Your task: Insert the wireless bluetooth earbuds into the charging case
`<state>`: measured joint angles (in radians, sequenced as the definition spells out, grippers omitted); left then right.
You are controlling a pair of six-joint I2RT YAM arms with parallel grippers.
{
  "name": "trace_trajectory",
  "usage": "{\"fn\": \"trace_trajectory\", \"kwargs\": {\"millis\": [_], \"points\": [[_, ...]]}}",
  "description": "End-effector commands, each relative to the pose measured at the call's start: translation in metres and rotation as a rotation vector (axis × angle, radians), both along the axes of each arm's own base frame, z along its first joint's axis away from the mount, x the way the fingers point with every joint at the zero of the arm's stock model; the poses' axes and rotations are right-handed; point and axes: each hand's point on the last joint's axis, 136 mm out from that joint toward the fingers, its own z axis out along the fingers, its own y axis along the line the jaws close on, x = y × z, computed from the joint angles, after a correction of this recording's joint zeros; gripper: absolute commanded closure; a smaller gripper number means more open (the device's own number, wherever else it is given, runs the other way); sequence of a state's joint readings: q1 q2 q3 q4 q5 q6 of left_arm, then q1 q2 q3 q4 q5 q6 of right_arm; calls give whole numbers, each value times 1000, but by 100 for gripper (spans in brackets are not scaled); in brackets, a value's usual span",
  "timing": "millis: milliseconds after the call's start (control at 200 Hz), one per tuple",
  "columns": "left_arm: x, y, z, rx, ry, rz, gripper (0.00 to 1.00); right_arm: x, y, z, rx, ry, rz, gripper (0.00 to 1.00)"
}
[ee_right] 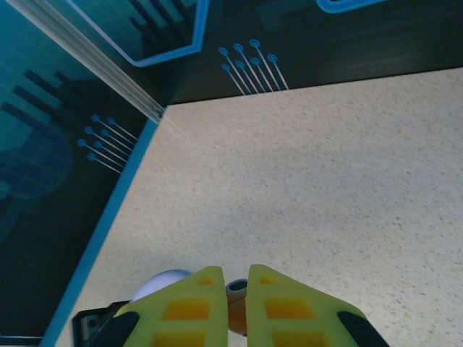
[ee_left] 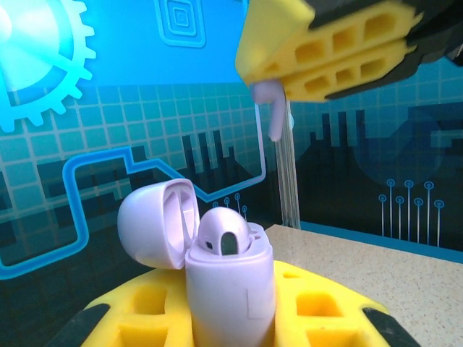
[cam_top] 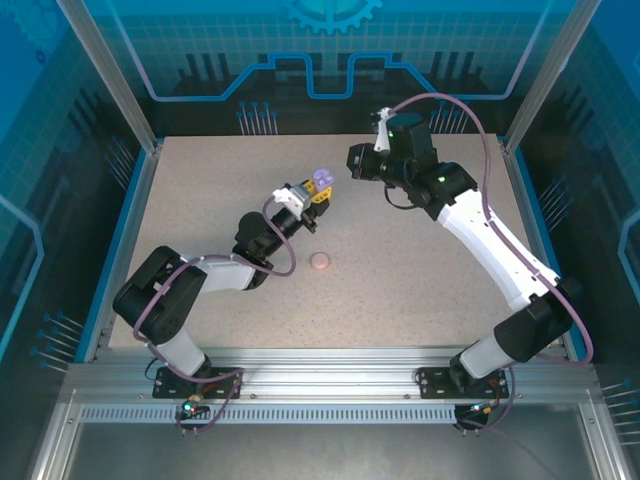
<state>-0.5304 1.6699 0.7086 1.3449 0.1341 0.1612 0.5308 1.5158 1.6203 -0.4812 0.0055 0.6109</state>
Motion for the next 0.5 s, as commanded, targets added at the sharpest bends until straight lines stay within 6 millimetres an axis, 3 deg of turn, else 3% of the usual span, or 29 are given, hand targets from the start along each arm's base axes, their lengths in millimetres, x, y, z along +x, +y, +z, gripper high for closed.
{"fn": "trace_trajectory", "kwargs": {"millis": [0,160,495], "points": [[0,-4,25,-31,-84,2,100,-15,13,31,84,-59,38,91],[0,-7,32,-42,-99,-2,100,-23,25,41,111,-89,56,91],[0,-8,39,-49,-115,-2,100,-29,33,31,132,-80,57,91]]}}
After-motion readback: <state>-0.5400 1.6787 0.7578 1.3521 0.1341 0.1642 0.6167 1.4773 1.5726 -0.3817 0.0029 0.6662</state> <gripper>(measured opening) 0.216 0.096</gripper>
